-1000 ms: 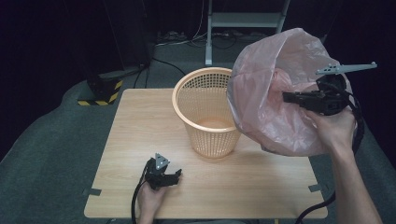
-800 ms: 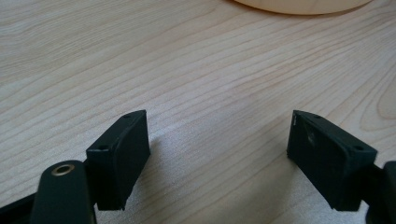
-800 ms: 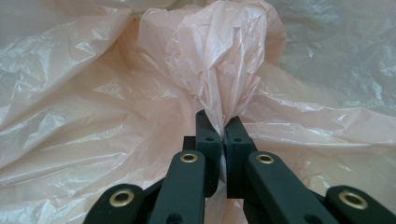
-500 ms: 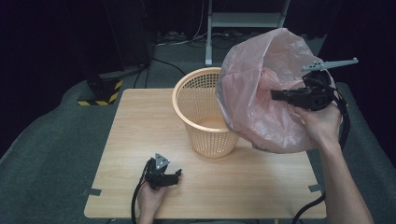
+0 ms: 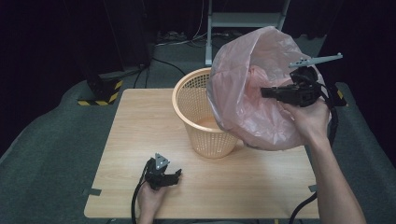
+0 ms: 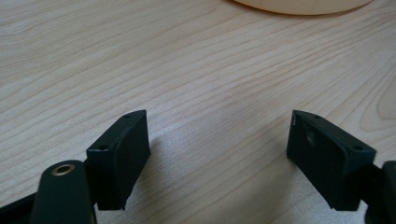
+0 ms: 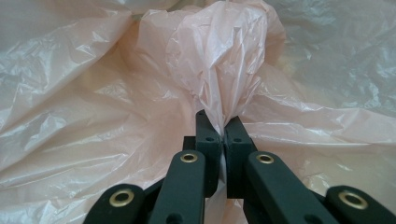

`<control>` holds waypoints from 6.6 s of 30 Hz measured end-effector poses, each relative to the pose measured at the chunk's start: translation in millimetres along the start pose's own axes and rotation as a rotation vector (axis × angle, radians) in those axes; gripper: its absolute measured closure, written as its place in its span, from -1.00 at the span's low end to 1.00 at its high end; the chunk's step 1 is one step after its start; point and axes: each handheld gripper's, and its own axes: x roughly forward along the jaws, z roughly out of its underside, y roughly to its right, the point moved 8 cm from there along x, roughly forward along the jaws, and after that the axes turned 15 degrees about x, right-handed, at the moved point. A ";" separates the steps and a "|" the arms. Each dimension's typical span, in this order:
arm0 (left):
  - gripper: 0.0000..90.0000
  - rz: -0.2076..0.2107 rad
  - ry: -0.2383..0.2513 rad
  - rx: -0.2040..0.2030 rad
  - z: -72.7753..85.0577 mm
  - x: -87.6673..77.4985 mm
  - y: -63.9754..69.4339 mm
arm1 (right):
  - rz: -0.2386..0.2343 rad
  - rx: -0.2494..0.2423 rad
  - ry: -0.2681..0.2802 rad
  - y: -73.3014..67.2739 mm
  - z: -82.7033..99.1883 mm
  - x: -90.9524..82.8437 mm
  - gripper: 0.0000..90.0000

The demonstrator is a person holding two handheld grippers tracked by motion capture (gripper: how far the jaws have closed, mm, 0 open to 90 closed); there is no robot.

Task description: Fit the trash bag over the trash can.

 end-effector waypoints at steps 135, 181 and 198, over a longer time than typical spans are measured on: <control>-0.43 -0.003 0.007 -0.016 -0.5 0.4 -2.6 | 0.037 -0.041 -0.216 -46.8 -10.4 110.1 0.62; -0.45 -0.007 0.005 -0.009 -0.6 0.6 -2.1 | -0.033 -0.097 -0.200 -61.7 -11.3 107.6 0.90; -0.46 -0.007 0.005 -0.006 -0.7 0.6 -2.3 | 0.046 -0.080 -0.310 -52.4 -0.8 141.6 0.93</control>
